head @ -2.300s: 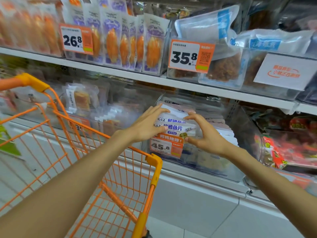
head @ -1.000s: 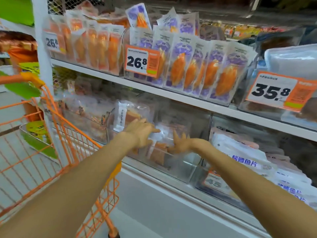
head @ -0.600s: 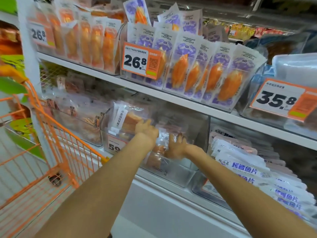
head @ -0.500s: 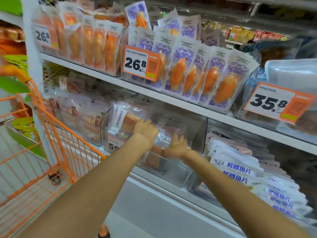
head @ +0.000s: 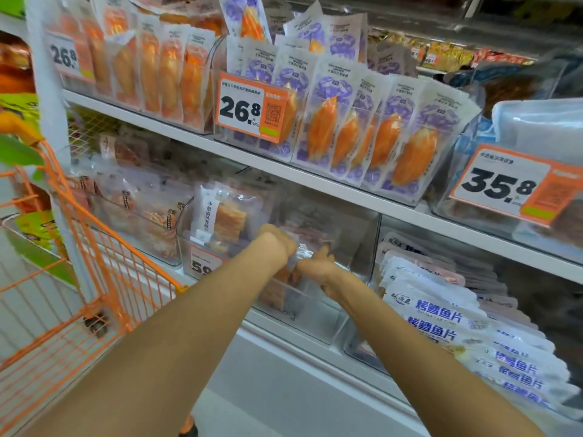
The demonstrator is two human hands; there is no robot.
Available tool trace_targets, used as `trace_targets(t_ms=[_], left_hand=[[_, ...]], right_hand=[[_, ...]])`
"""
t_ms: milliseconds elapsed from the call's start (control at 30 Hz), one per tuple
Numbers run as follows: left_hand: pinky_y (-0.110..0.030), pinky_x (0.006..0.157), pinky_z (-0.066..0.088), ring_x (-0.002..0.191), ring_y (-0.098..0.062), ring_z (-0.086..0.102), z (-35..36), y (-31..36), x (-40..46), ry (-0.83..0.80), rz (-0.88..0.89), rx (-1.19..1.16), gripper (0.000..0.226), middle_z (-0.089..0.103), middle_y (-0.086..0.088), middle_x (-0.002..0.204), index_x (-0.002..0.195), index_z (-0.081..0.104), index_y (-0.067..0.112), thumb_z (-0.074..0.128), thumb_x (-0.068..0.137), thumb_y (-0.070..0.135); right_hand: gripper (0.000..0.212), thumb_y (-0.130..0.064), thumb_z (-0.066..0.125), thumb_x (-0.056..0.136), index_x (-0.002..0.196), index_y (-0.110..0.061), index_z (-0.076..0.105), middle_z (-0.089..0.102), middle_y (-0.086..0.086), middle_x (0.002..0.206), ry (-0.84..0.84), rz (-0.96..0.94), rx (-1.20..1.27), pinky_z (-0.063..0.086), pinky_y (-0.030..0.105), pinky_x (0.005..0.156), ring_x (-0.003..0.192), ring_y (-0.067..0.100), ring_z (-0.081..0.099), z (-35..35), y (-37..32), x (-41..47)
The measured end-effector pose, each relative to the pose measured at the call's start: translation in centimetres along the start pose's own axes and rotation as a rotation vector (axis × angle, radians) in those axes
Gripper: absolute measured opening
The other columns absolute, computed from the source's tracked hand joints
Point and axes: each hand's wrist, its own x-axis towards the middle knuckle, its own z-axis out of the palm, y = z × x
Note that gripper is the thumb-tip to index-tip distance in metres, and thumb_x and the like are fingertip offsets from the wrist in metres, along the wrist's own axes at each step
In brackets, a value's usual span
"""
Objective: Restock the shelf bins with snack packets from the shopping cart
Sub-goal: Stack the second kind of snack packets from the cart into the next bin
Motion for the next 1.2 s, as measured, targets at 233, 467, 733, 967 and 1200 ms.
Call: trace_targets(t_ms=[233, 467, 733, 967, 1200], left_hand=[[-0.036, 0.109, 0.031, 0.143, -0.023, 0.026, -0.4, -0.3, -0.7, 0.052, -0.009, -0.05, 0.076, 0.014, -0.001, 0.16, 0.154, 0.007, 0.017, 0.053, 0.094, 0.009], [-0.034, 0.108, 0.032, 0.144, -0.024, 0.025, 0.3, -0.8, 0.8, 0.014, 0.003, 0.065, 0.081, 0.009, -0.002, 0.161, 0.154, -0.002, 0.018, 0.053, 0.095, 0.012], [-0.036, 0.094, 0.042, 0.127, -0.026, 0.045, 2.3, -2.5, -2.2, 0.218, 0.051, -0.041, 0.054, 0.049, -0.008, 0.137, 0.142, 0.041, 0.022, 0.055, 0.092, 0.008], [-0.035, 0.101, 0.037, 0.13, -0.029, 0.044, 1.9, -1.5, -0.8, 0.201, 0.012, -0.004, 0.044, 0.05, -0.009, 0.138, 0.138, 0.047, 0.016, 0.048, 0.096, 0.005], [-0.033, 0.103, 0.037, 0.124, -0.023, 0.049, 2.9, -1.3, -2.6, 0.496, 0.107, -0.194, 0.047, 0.059, -0.003, 0.127, 0.128, 0.056, 0.02, 0.057, 0.085, 0.0]], right_hand=[[0.048, -0.036, 0.042, 0.079, 0.121, -0.016, 0.049, 0.05, 0.008, 0.135, 0.155, -0.001, 0.584, 0.046, 0.034, 0.083, 0.115, 0.031, 0.053, -2.1, 1.6, 9.8], [0.046, -0.016, 0.036, 0.099, 0.144, -0.005, 0.031, 0.042, 0.018, 0.144, 0.313, -0.102, 0.216, 0.039, 0.04, 0.105, 0.126, 0.035, 0.046, -0.4, -0.8, 6.6], [0.068, -0.027, 0.044, 0.099, 0.153, -0.022, 0.004, -0.01, 0.002, 0.16, -0.297, -0.271, -0.547, -0.002, 0.039, 0.117, 0.147, 0.023, -0.014, -4.2, -1.2, -3.4], [0.071, -0.039, 0.037, 0.101, 0.152, -0.023, -0.01, -0.024, 0.008, 0.157, -0.253, -0.232, -0.943, -0.002, 0.05, 0.118, 0.143, 0.038, -0.019, -2.8, 0.2, -1.0], [0.075, -0.043, 0.043, 0.095, 0.153, -0.031, -0.004, -0.021, 0.002, 0.158, -0.218, -0.24, -0.803, -0.005, 0.053, 0.116, 0.145, 0.031, -0.019, -3.0, 0.4, 0.1]])
